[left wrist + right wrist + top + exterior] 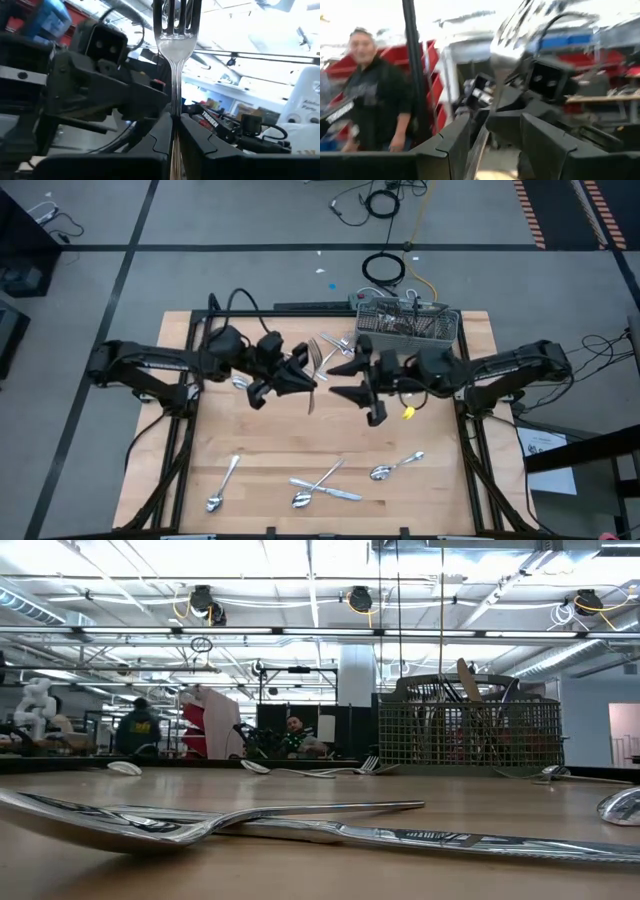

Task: Sort silverware
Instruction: Put the silver fork into the gray utensil holder

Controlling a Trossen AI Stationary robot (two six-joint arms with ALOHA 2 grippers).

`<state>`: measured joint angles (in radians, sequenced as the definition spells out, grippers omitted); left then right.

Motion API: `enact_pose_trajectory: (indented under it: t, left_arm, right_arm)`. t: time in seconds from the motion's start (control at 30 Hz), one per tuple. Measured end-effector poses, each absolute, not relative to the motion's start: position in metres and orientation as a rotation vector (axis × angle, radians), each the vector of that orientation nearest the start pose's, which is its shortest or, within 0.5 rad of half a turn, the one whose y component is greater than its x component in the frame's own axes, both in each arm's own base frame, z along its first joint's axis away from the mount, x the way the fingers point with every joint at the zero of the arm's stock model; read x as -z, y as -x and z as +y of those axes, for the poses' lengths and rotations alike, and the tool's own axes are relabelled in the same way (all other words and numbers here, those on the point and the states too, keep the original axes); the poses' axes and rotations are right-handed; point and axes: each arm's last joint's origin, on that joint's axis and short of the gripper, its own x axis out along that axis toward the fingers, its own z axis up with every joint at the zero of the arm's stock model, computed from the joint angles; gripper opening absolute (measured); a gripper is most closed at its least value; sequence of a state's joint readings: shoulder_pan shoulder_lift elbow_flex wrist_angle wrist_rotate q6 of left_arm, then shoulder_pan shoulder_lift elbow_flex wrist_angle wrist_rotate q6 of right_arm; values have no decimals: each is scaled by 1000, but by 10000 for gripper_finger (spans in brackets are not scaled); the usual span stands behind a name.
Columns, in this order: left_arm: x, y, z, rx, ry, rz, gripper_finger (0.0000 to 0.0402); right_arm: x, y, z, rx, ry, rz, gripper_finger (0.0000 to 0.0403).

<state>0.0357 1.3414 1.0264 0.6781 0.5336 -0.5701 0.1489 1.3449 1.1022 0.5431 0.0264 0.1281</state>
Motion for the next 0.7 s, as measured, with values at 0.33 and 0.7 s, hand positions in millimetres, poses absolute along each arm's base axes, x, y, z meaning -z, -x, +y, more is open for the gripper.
enact_pose_trajectory:
  t: [0.33,0.7]
  left_arm:
    - [-371,-304,-17,663,460,-206,28]
    - [-370,-303,-23,702,460,-181,29]
  right_arm:
    - [-400,-334,50,-221,-126,-244,164]
    - [-404,-334,51,-271,-173,-287,164]
